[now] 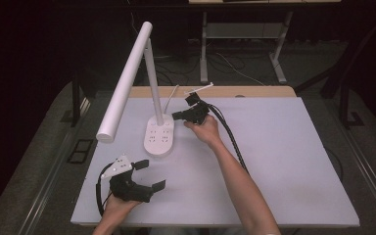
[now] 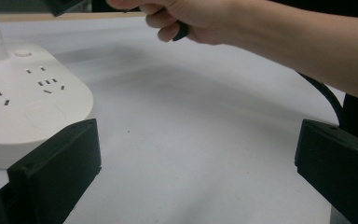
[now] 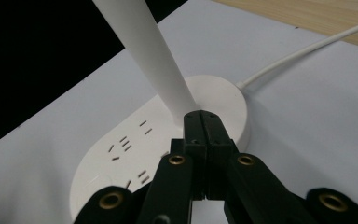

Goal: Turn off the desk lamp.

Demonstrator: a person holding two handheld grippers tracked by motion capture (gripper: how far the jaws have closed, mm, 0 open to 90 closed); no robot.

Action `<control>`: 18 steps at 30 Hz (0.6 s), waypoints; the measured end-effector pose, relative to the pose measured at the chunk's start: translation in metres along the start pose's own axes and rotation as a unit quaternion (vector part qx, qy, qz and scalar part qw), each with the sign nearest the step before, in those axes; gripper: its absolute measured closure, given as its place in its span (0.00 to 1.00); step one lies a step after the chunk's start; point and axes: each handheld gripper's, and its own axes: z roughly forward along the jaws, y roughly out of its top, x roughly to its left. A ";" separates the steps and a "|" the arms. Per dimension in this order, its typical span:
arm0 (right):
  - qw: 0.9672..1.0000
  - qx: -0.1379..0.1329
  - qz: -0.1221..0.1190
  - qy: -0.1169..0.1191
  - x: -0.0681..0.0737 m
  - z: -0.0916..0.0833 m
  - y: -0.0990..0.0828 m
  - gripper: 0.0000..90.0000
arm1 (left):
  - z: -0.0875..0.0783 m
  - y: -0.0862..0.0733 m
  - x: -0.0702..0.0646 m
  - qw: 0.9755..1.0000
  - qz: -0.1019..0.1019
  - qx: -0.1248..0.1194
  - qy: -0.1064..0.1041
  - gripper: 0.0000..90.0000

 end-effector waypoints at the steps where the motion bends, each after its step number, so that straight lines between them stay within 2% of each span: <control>1: 1.000 -0.001 0.000 0.002 0.000 -0.005 0.000 1.00 | 0.000 0.000 0.000 1.000 0.001 0.000 0.000 0.00; 2: 1.000 -0.003 -0.003 0.002 0.000 -0.009 -0.001 0.94 | 0.001 0.000 0.000 1.000 0.000 0.001 0.000 0.00; 7: 1.000 -0.009 -0.005 0.000 0.001 -0.035 -0.006 0.83 | 0.002 0.000 -0.001 1.000 0.002 0.002 0.003 0.00; 8: 1.000 -0.018 -0.005 -0.002 0.001 -0.039 -0.008 0.80 | 0.001 0.000 -0.001 1.000 0.002 0.002 0.004 0.00; 11: 1.000 -0.025 -0.007 0.009 0.002 -0.054 -0.012 0.72 | 0.001 0.000 0.000 1.000 0.001 0.001 0.004 0.00; 18: 0.999 -0.028 -0.022 -0.003 0.012 -0.084 -0.027 0.53 | 0.002 0.000 -0.002 1.000 0.002 0.003 0.004 0.00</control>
